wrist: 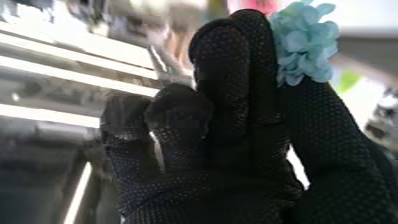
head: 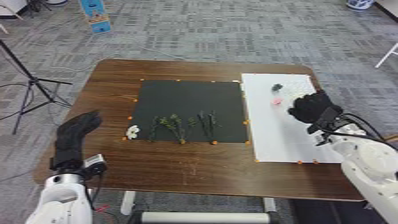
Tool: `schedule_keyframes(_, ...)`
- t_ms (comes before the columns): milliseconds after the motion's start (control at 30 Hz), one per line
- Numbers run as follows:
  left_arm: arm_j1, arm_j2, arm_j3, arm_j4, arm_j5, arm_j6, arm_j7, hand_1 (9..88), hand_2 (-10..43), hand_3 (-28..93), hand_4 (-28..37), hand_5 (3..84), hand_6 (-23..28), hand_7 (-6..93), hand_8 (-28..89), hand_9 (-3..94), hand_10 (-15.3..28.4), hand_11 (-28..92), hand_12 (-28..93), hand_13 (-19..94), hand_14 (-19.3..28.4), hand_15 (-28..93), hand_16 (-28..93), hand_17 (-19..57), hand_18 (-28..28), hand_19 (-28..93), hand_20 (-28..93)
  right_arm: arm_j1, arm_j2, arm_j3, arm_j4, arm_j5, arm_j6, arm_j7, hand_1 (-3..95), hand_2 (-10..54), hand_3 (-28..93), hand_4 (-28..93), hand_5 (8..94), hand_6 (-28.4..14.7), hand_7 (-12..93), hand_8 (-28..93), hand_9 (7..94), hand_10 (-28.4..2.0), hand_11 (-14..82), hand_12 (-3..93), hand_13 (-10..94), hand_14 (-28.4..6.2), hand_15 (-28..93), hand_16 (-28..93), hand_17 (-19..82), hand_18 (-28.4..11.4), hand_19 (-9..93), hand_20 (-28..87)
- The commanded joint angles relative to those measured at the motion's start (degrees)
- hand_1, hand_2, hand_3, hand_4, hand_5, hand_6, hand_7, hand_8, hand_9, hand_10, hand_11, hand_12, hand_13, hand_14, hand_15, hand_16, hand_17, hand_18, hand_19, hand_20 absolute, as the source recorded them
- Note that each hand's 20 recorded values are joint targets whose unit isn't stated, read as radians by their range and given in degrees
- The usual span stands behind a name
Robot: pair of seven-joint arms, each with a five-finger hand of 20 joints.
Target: Arrange flowers
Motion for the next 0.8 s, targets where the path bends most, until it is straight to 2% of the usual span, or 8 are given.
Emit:
schedule_keyframes(33, 0.87, 1.04, -1.32, -0.26, -1.78, 0.67, 0.6, 24.6, 13.6, 73, -28.3, 49.6, 2.7, 19.1, -10, 51.8, 12.6, 23, 12, 41, 15.1, 18, 0, 4.7, 13.0, 16, 19, 8.84, 3.92, -4.02, -6.83, 3.24, 4.93, -0.57, 45.8, 13.1, 57, -21, 72.9, 1.1, 42, -8, 82.3, -11.4, 41.9, 33.0, 72, -12.4, 73, 43, 35, -24.6, 85, 67)
schedule_keyframes(133, 1.14, 1.59, -1.79, 0.17, -2.78, 0.95, 0.77, 24.2, 13.4, 73, -28.3, 49.6, 2.8, 19.1, -10, 51.7, 12.8, 22, 11, 40, 14.7, 15, -1, 5.6, 11.9, 13, 18, 17.15, 4.88, -11.85, -8.31, 4.54, 6.41, -1.55, 45.5, 13.0, 57, -21, 73.1, 1.1, 42, -8, 82.2, -11.4, 41.8, 33.1, 72, -12.4, 73, 43, 35, -24.6, 85, 67)
schedule_keyframes(267, -0.38, 2.42, -1.33, 1.01, -3.4, 1.84, 1.04, 23.7, 13.3, 73, -28.3, 49.7, 2.8, 18.8, -10, 51.5, 13.0, 21, 10, 38, 14.0, 12, -1, 6.7, 9.6, 9, 16, 28.82, 3.04, -23.4, -9.03, 5.58, 6.96, -3.02, 45.3, 12.7, 58, -21, 73.0, 1.1, 42, -8, 82.2, -11.4, 41.7, 33.2, 72, -12.4, 73, 44, 35, -24.6, 85, 67)
schedule_keyframes(333, -1.49, 2.7, -0.85, 1.39, -4.31, 1.77, 1.57, 23.2, 14.9, 72, -28.3, 49.8, 2.9, 18.1, -10, 51.3, 13.0, 21, 10, 38, 13.7, 11, -2, 7.9, 7.6, 7, 15, 34.39, 0.43, -28.66, -7.76, 6.05, 6.49, -4.4, 45.3, 12.6, 58, -20, 73.0, 1.2, 42, -8, 82.1, -11.3, 41.7, 33.3, 71, -12.3, 73, 44, 35, -24.5, 85, 67)
schedule_keyframes(400, -2.38, 3.0, -0.37, 1.54, -3.98, 2.18, 1.64, 23.2, 20.0, 71, -28.3, 50.6, 3.3, 17.0, -10, 51.7, 13.4, 20, 10, 38, 13.4, 11, -2, 9.2, 6.3, 6, 15, 37.68, -2.19, -32.63, -7.3, 6.26, 6.9, -4.82, 45.3, 12.6, 58, -21, 72.9, 1.2, 42, -8, 82.0, -11.2, 41.7, 33.3, 71, -12.2, 73, 44, 35, -24.5, 85, 67)
schedule_keyframes(533, -3.68, 3.24, 0.31, 1.87, -3.9, 1.78, 1.46, 24.2, 26.9, 69, -28.3, 51.5, 4.0, 15.8, -9, 53.2, 14.2, 20, 9, 39, 12.5, 11, -3, 11.1, 4.9, 4, 16, 41.89, -7.22, -37.63, -5.29, 5.79, 6.56, -6.74, 45.1, 12.5, 58, -21, 72.7, 1.3, 42, -8, 81.8, -11.2, 41.6, 33.4, 71, -12.2, 74, 44, 35, -24.4, 85, 67)
schedule_keyframes(633, -3.81, 3.43, 0.21, 1.79, -3.98, 1.82, 1.6, 24.9, 28.1, 68, -28.3, 51.8, 4.3, 15.7, -9, 53.5, 14.3, 20, 9, 39, 12.3, 11, -3, 11.3, 4.9, 4, 16, 43.43, -10.52, -39.58, -3.57, 5.23, 6.87, -7.8, 44.9, 12.5, 58, -21, 72.7, 1.3, 42, -8, 81.9, -11.2, 41.5, 33.4, 71, -12.3, 74, 44, 35, -24.2, 85, 67)
schedule_keyframes(800, -4.39, 3.56, 0.48, 2.39, -4.49, 1.72, 1.47, 25.3, 28.9, 68, -28.3, 51.8, 4.4, 15.6, -9, 53.9, 14.2, 20, 9, 39, 12.4, 12, -3, 11.4, 4.9, 4, 16, 45.86, -16.72, -42.04, 0.58, 3.02, 6.57, -8.3, 44.9, 12.5, 58, -21, 72.7, 1.4, 42, -9, 81.5, -11.1, 41.4, 33.5, 71, -12.4, 74, 44, 35, -24.2, 85, 67)
